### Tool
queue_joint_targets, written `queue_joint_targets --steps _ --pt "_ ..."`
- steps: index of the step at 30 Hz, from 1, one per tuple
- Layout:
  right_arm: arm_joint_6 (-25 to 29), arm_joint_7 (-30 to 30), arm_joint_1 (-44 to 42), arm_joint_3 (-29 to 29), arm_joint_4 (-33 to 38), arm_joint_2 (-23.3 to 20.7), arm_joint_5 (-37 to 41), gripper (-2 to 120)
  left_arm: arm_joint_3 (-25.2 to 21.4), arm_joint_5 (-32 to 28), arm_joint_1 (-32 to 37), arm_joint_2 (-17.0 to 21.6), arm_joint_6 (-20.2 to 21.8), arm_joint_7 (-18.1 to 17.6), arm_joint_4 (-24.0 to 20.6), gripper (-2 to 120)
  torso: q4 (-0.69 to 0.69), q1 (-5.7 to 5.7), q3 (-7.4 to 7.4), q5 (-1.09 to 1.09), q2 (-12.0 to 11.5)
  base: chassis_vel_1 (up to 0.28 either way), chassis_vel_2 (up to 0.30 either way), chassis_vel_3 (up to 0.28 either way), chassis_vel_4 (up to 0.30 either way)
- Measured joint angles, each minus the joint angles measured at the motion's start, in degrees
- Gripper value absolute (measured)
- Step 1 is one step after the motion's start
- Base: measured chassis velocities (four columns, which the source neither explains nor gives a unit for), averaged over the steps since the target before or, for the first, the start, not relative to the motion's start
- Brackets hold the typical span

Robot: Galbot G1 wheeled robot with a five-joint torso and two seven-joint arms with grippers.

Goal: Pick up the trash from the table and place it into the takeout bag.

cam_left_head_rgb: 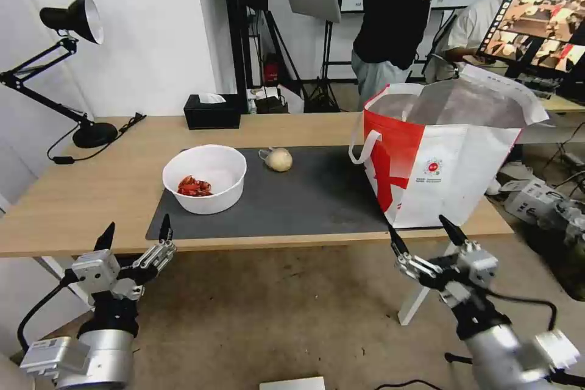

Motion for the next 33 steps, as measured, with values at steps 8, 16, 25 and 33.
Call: queue_joint_targets --steps 8,16,25,33 --pt "-3.96 0.98 27.61 -17.44 -14.58 -5.55 7.66 100 -0.37 1.2 1.52 -0.09 -0.82 0.01 0.0 100 -0.01 0.0 0.0 0.0 0.0 0.0 0.0 0.0 0.0" --pt "-7.47 5.88 47.38 -33.5 -27.17 -0.38 10.41 100 -0.47 2.55 3.41 -0.48 -1.6 0.0 0.0 100 0.0 0.01 0.0 -0.02 -0.01 0.0 0.0 0.0 0.0" --pt "-10.93 8.32 65.73 -44.27 -47.51 12.98 9.0 100 -0.99 2.97 4.45 -0.33 -1.9 -0.04 0.0 100 0.0 0.01 0.0 -0.03 -0.01 0.0 0.0 0.0 0.0" --pt "-14.11 7.99 72.75 -45.53 -63.26 20.97 9.89 100 -0.99 2.89 4.64 0.54 -1.92 -0.07 0.0 100 -0.01 0.0 0.0 -0.02 0.0 0.0 0.0 0.0 0.0"
